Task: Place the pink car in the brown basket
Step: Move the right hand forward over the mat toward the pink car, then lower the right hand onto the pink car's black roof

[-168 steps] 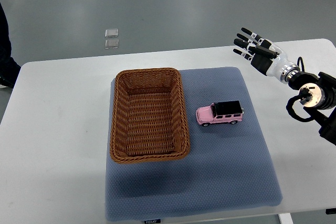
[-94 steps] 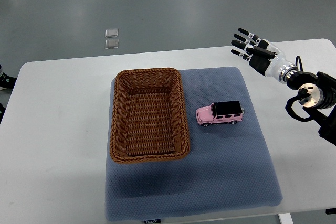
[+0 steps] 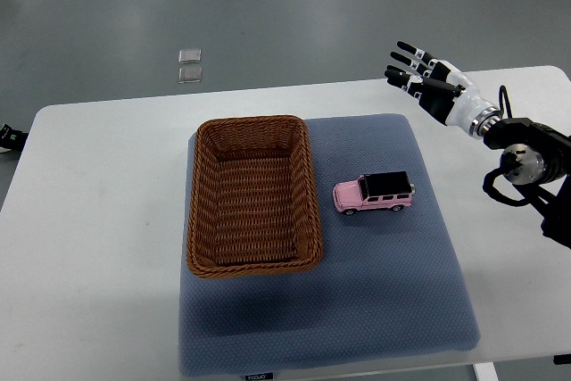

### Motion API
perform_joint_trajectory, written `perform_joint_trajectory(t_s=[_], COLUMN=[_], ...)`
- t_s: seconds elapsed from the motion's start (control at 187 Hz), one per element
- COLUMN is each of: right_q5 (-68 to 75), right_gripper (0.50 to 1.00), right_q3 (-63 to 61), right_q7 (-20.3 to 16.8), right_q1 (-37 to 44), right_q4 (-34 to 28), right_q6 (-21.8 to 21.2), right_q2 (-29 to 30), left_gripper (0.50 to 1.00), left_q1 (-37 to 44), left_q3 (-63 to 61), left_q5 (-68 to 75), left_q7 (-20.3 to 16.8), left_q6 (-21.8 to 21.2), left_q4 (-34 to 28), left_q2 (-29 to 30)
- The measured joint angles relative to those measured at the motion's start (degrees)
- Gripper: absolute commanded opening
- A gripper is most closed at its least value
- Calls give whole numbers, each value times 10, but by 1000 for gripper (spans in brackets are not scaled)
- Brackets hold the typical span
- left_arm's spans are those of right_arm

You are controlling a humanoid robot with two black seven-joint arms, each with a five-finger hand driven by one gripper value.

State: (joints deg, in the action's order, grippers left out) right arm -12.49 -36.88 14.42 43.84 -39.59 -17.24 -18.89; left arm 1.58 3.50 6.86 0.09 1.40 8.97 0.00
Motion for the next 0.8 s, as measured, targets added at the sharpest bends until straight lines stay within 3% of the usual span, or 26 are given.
perform_joint_trajectory(t_s=[0.47, 0.802], right_q5=[-349, -537], right_gripper=[921, 924], right_q3=[5, 31], right_q7=[43, 63], right_q1=[15, 49], right_q4=[-43, -121], right_q6=[-23, -145], right_q2=[-57, -142], left_gripper=[1000, 1000], left_q1=[0, 0], left_q3=[-1, -1], left_q5=[0, 0], left_q7=[0, 0], left_q6=[0, 0], left_q4=[0, 0], left_q2=[0, 0])
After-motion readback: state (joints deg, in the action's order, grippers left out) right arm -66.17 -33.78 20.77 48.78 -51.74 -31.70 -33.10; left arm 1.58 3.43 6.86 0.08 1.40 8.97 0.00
